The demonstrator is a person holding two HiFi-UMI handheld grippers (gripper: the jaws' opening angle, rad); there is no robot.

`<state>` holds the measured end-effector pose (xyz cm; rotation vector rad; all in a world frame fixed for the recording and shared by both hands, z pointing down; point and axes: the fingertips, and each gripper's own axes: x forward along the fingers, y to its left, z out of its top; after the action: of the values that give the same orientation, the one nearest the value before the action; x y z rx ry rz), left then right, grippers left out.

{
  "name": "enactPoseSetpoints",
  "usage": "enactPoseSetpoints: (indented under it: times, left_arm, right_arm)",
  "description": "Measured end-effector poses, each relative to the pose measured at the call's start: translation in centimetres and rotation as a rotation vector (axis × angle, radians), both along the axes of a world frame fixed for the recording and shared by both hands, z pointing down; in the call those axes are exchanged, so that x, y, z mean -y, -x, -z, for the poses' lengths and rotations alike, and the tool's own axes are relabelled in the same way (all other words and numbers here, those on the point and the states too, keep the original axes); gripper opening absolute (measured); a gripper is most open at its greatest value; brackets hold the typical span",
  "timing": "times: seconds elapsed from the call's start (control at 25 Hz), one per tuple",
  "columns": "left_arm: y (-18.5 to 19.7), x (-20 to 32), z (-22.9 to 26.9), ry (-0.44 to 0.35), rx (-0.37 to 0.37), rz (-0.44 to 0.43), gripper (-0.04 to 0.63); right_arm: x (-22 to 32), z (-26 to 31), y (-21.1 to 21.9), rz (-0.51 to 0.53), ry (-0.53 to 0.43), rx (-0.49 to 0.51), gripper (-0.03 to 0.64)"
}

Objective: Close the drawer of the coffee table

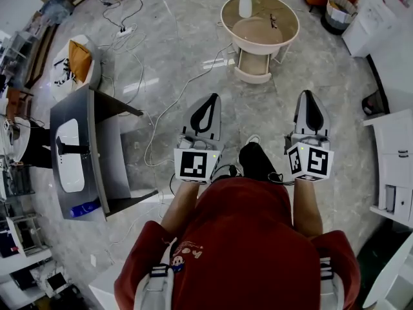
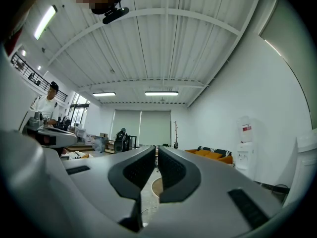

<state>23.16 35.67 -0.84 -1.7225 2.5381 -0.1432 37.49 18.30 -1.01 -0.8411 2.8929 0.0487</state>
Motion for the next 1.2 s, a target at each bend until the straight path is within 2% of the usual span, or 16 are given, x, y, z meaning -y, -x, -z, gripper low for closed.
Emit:
enactPoseSetpoints:
  times: [0.2, 0.52, 0.68, 0.84, 1.04, 1.2]
  left_arm:
    - [2.4, 0.9, -1.0, 0.017, 0.004, 0.016, 0.009]
    - [9.3, 4.2, -1.5, 0.028, 0.007, 0.005, 0.009]
    - [13.2, 7.2, -1.7, 0.005, 0.014, -0.057, 0.009]
    - [16.5, 11.6, -0.9, -0.003, 0.1, -0.133, 0.009]
    - [20.7, 18.2, -0.9, 0.012, 0.126, -0.19, 0.009]
    - [23.2, 21.6, -2.0, 0.031, 0.12, -0.214, 0.009]
  right_arm:
    - [1.2, -1.6, 2.7, 0.004, 0.018, -0.021, 0.031]
    - [3.9, -2.8, 10.4, 0.012, 0.043, -0.047, 0.031]
    - [6.2, -4.3, 14.4, -0.013, 0.065, -0.069, 0.031]
    - [10.1, -5.3, 17.7, -0.068, 0.08, -0.092, 0.031]
    - [15.4, -6.4, 20.9, -0.132, 0.104, -0.079, 0.031]
    - [18.2, -7.7, 23.2, -0.171, 0.111, -0.081, 0.031]
